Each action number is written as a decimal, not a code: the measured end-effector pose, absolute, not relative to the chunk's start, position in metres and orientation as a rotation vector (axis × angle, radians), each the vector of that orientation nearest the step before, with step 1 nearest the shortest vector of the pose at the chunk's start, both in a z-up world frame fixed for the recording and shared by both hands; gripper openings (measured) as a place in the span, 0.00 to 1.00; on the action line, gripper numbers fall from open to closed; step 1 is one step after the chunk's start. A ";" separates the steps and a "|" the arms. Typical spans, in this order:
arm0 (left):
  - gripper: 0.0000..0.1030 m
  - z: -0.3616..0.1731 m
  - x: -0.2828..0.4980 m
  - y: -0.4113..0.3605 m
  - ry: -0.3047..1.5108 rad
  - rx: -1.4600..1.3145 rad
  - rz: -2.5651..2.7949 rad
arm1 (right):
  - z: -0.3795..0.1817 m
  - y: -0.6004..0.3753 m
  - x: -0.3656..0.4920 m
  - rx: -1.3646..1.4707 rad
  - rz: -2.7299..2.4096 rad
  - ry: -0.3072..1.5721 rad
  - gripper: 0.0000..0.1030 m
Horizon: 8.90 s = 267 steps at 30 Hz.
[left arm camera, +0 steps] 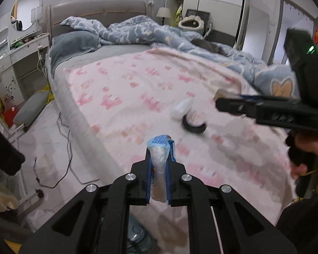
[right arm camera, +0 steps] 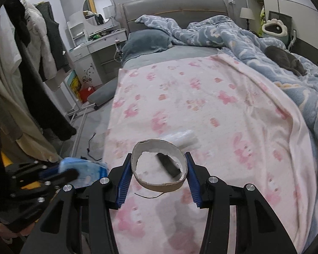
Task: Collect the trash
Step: 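Carry the wipes pack and tape roll over the wastebasket with both grippers, then open the left gripper dropping the wipes pack while the right drops the tape roll, then move both grippers back over the last trash on the bed, then grasp the clear bubble-wrap roll with the right gripper while the left grasps the black clip, then carry the black clip and bubble wrap over the wastebasket with both grippers, then open the left gripper dropping the black clip while the right drops the bubble wrap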
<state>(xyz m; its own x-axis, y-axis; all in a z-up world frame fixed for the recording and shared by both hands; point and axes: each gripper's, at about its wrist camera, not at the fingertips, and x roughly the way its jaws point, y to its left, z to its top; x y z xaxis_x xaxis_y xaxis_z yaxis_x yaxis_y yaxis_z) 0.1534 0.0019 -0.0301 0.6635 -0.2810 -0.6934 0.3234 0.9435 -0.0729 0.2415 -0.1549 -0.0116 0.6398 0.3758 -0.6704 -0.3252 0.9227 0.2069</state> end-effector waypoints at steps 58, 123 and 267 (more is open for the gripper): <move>0.74 -0.170 0.100 0.222 1.253 -0.226 -0.020 | -0.156 0.101 0.219 -0.173 0.651 1.190 0.47; 0.83 0.012 0.131 0.104 0.647 -0.121 -0.185 | -0.047 -0.034 0.271 -0.166 0.514 0.815 0.79; 0.73 -0.188 0.102 0.170 1.253 -0.213 0.005 | -0.057 0.036 0.207 -0.030 0.628 0.886 0.65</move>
